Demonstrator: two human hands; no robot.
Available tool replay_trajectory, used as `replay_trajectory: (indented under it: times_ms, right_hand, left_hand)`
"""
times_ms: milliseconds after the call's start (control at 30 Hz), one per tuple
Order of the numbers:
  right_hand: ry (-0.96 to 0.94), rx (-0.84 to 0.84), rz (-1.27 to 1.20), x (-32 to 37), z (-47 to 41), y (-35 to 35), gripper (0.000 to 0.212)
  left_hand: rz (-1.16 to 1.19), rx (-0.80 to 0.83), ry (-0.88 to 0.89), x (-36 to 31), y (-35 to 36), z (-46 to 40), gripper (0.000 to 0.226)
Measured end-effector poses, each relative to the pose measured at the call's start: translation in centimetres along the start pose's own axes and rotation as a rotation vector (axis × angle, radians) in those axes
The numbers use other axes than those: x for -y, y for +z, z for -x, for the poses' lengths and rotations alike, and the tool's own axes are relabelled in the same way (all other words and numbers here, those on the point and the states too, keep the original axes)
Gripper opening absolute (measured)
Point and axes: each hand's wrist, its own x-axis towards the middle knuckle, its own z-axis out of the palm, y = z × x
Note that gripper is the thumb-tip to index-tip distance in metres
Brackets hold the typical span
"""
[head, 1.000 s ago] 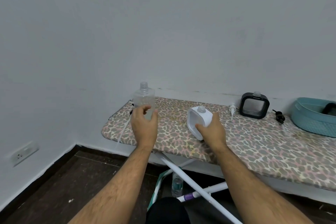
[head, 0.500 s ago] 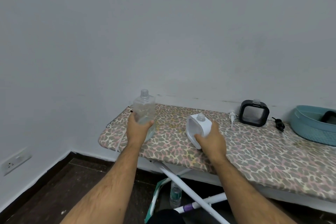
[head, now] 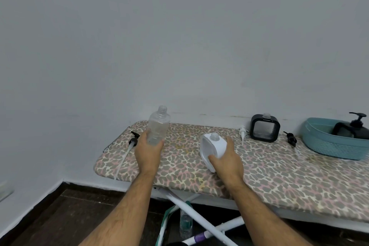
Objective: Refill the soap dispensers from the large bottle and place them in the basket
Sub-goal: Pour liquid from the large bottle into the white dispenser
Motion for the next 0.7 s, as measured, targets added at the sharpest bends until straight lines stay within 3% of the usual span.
replay_trajectory:
  times_ms: [333, 567, 700]
  right_hand:
    - [-0.028, -0.051, 0.003, -0.4, 0.3, -0.4, 0.080]
    - [-0.034, -0.064, 0.039, -0.9, 0.1, -0.7, 0.072]
    - [-0.033, -0.067, 0.034, -1.1, 0.1, -0.6, 0.071]
  left_hand:
    - [-0.016, 0.159, 0.282, -2.2, 1.1, 1.7, 0.038]
    - [-0.278, 0.204, 0.505, -0.3, 2.1, 1.7, 0.043]
    - [-0.436, 0.171, 0.626, -0.2, 2.4, 1.7, 0.059]
